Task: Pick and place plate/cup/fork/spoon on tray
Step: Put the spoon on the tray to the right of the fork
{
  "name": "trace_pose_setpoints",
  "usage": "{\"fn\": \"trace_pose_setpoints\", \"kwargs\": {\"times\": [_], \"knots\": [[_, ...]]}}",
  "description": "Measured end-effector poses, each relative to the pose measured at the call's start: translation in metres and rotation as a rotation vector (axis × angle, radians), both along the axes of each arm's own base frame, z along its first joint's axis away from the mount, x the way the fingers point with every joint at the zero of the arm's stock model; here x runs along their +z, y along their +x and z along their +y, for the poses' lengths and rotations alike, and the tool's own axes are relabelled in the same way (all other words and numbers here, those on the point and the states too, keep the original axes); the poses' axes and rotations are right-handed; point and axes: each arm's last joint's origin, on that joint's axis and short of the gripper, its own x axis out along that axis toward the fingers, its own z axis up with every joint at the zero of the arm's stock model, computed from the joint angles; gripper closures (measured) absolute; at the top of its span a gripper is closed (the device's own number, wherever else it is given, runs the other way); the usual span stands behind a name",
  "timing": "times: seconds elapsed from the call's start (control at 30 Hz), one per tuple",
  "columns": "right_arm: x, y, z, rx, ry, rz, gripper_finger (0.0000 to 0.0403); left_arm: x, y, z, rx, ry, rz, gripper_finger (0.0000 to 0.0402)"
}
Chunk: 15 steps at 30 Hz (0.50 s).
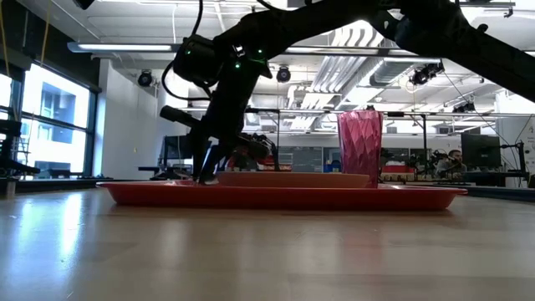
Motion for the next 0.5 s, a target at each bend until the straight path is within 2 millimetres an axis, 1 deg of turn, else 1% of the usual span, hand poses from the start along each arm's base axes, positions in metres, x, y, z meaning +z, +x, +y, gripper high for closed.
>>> {"fn": "trace_pose_setpoints", "kwargs": {"times": [0.5], "knots": [[0.0,0.0,0.0004,-0.005,0.019,-0.002,0.0388,-0.0001,0.0,-0.0005,-0.017,-0.009,0.003,0.0287]]}}
